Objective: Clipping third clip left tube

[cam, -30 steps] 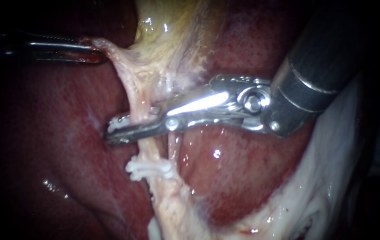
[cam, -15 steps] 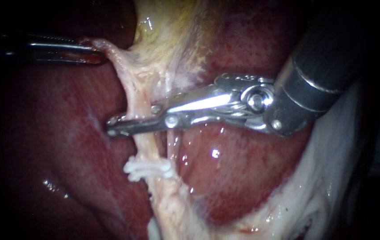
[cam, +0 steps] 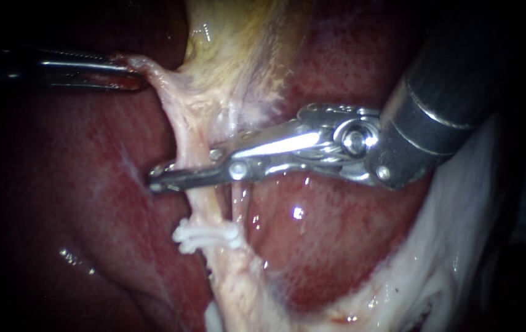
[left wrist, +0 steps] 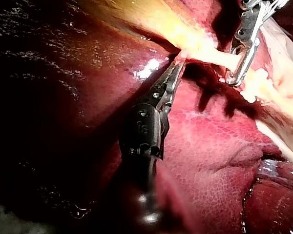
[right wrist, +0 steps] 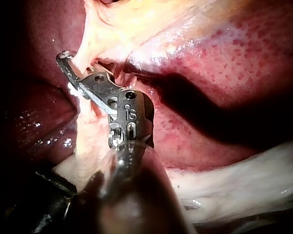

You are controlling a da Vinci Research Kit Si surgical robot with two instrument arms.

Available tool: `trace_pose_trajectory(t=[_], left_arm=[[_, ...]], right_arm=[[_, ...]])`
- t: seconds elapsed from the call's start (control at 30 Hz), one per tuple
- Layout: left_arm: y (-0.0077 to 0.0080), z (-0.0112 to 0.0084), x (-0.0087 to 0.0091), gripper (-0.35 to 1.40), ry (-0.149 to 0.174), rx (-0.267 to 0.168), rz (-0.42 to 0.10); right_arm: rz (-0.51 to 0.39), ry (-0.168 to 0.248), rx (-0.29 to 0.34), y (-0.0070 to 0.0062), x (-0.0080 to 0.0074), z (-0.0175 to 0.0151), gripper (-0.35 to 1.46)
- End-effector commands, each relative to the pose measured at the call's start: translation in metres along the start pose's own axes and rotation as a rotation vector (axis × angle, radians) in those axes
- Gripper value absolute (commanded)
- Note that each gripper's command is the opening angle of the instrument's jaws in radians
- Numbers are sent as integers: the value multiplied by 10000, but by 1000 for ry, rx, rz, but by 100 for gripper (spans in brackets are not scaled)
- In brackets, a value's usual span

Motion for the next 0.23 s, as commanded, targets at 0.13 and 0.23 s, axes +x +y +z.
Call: trace_pose_trajectory(t=[0.13,0.23], left_arm=[[0,0,0,-35,0,0,0],[0,0,0,-35,0,0,0]], right_arm=[[-1,0,0,1,-1,0,-35],[-1,1,-2,1,-1,-1,-35]])
